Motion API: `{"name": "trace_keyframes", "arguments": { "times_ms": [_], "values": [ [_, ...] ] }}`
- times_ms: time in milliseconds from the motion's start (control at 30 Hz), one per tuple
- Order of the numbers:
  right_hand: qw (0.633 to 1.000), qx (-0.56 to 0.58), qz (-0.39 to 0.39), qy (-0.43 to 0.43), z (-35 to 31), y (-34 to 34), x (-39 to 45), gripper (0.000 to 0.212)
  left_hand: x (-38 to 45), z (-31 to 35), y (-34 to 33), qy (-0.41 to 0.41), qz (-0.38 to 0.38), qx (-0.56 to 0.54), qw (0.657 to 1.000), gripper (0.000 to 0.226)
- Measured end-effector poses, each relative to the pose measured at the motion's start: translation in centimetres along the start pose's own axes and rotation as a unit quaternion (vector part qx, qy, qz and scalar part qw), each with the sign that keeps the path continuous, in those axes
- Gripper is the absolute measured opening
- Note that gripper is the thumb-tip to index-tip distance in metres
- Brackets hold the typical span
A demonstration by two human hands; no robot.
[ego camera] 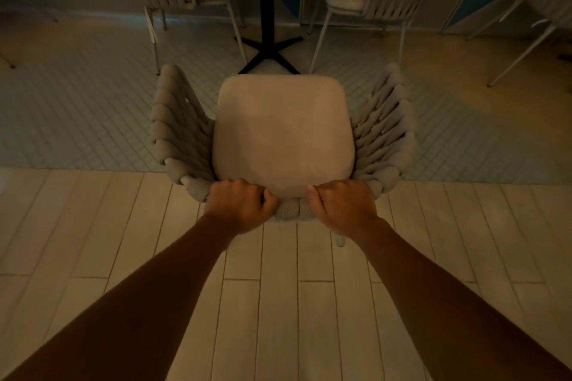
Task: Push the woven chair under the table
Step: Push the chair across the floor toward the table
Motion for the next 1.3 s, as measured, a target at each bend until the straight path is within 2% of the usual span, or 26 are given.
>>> {"name": "trace_keyframes", "arguments": {
  "times_ms": [100,233,533,700,933,1133,1300],
  "values": [
    [1.000,-0.004,0.002,-0.008,0.5,-1.4,3.1,0.050,2.2,-2.3,-0.8,-0.003,0.027,-0.045,0.999,0.044],
    [1.000,-0.008,-0.004,-0.017,1.3,-3.5,7.0,0.052,5.9,-5.7,-2.6,0.010,0.022,-0.044,0.999,0.048],
    [0.999,-0.022,-0.029,0.012,6.5,-8.7,17.2,0.051,15.8,-10.6,-7.2,-0.069,0.020,-0.030,0.997,0.035],
    [1.000,-0.008,0.015,-0.016,9.8,-11.5,23.4,0.053,21.3,-13.6,-9.5,0.024,0.014,-0.035,0.999,0.046],
    [0.999,0.000,0.025,-0.027,11.9,-14.9,31.2,0.053,28.0,-18.3,-11.6,0.063,0.001,-0.048,0.997,0.046],
    [0.998,0.014,0.045,-0.030,11.9,-16.7,34.0,0.051,30.2,-21.3,-12.7,0.042,-0.020,-0.039,0.998,0.049],
    [0.999,0.029,0.000,-0.037,11.8,-16.6,34.0,0.046,29.7,-21.5,-12.5,0.029,-0.014,-0.038,0.999,0.044]
  ]
}}
Point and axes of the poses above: each hand's wrist, its own x-axis towards the middle knuckle, its own y-axis out of the back of the hand, z = x × y, the point moved 4 cm from there along x, towards the middle knuckle, and after that the axes turned 5 degrees about -x, right-handed, at the moved point
